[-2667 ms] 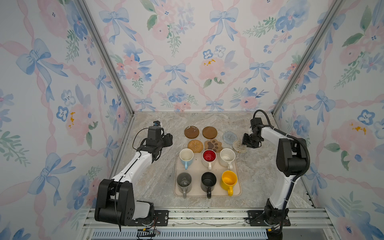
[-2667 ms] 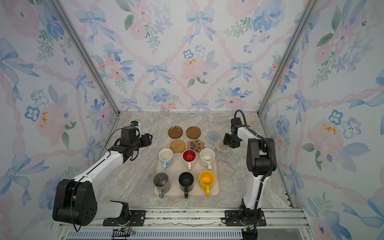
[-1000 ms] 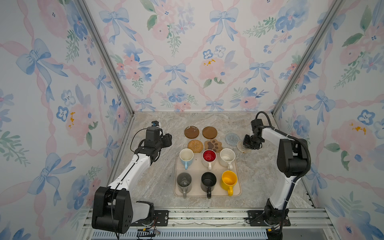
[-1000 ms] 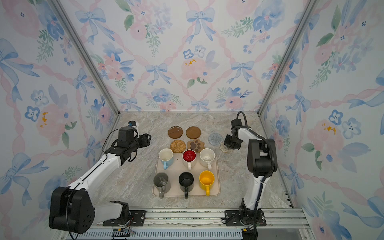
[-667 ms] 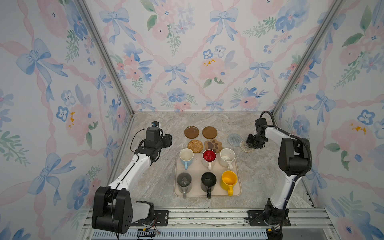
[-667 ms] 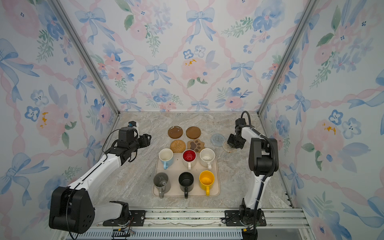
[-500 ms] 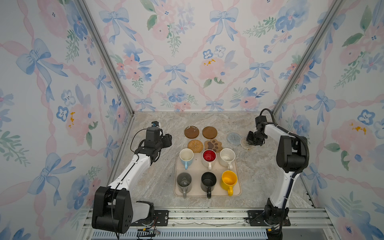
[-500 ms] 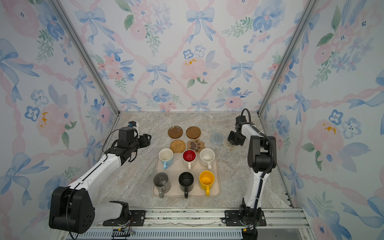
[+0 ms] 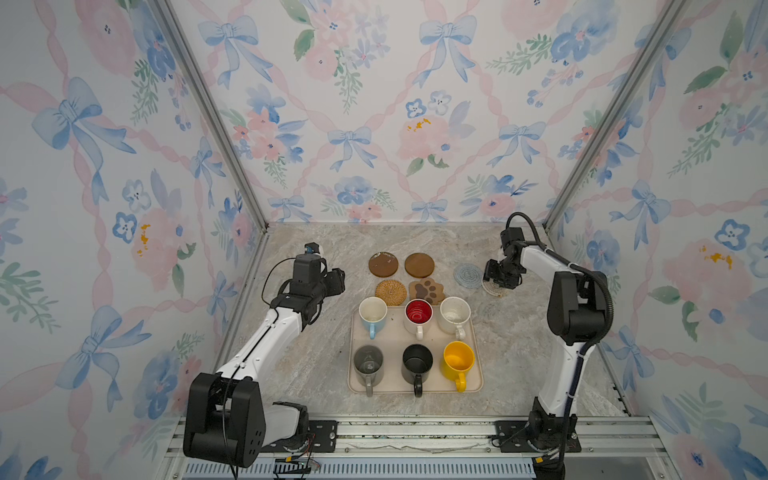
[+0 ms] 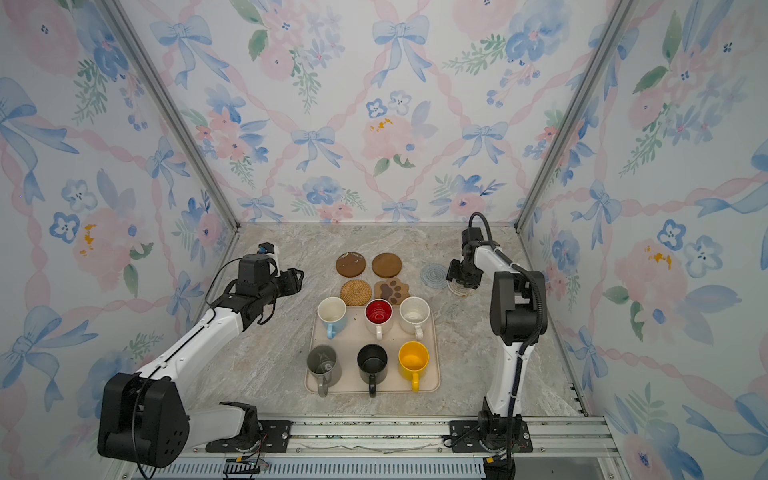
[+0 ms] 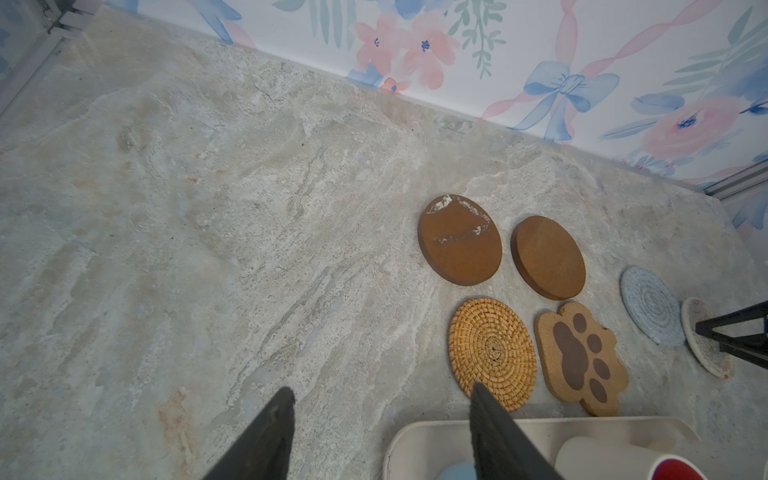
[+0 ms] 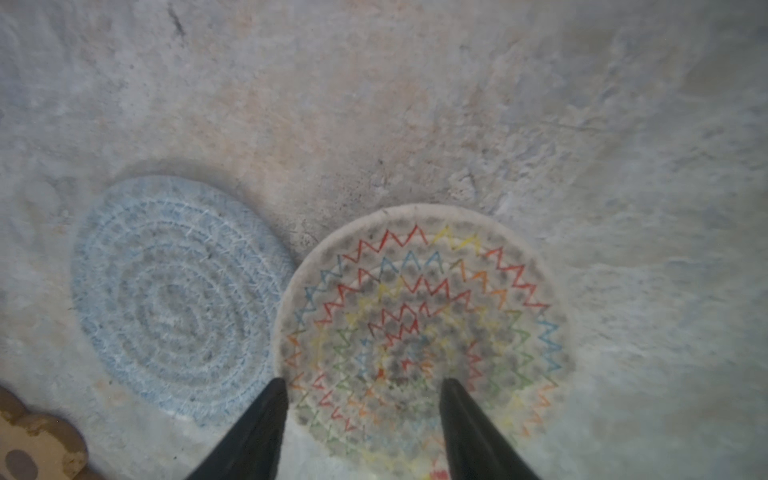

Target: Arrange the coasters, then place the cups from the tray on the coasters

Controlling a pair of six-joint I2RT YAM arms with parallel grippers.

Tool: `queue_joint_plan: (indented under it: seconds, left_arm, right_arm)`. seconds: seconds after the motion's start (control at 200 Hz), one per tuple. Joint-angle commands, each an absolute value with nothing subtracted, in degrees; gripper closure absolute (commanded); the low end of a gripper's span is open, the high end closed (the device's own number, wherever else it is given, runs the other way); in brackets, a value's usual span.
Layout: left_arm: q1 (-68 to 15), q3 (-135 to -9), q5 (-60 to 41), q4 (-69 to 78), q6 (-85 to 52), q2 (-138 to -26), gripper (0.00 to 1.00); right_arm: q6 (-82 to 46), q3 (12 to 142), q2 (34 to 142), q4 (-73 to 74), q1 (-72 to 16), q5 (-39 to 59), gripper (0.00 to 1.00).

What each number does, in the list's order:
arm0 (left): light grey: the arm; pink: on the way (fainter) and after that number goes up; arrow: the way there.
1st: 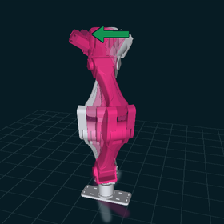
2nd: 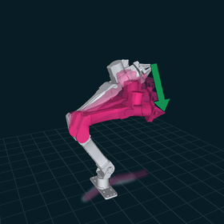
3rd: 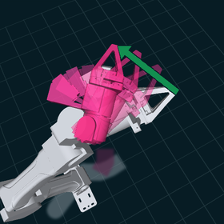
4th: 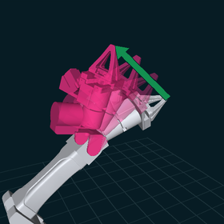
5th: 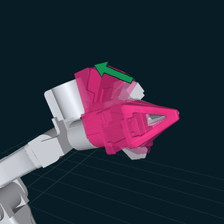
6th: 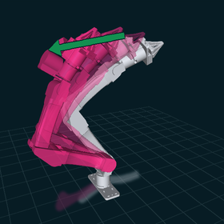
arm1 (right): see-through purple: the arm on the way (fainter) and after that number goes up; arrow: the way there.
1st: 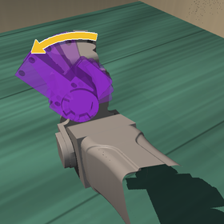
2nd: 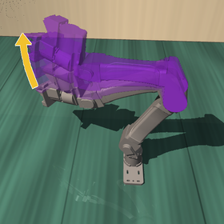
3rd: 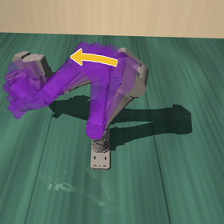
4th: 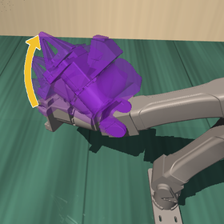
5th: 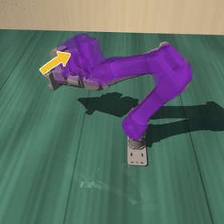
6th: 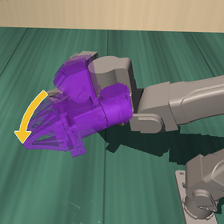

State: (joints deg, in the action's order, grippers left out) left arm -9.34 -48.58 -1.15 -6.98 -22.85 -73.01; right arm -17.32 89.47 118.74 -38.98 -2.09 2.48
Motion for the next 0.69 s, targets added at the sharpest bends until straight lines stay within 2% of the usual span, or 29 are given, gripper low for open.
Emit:
queue_joint_plan:
  seconds: [0.0, 0.21, 0.3, 0.69]
  left_arm:
    - [-9.64, -47.99, -1.53, -7.46, -23.44, -72.15, 0.37]
    - [-9.76, -47.81, -1.59, -7.45, -23.46, -72.41, 0.37]
    - [-9.81, -47.81, -1.68, -7.46, -23.43, -72.58, 0.37]
    - [-9.82, -47.81, -1.58, -7.44, -23.28, -72.64, 0.37]
  right_arm:
    - [-15.79, 88.42, 115.21, -39.79, -2.31, -0.28, 0.32]
    - [-14.73, 88.73, 114.97, -41.29, -2.28, -4.15, 0.26]
    - [-14.42, 89.11, 115.68, -41.49, -1.94, -4.10, 0.17]
    - [-13.27, 89.34, 117.53, -41.96, -4.11, -4.00, 0.14]
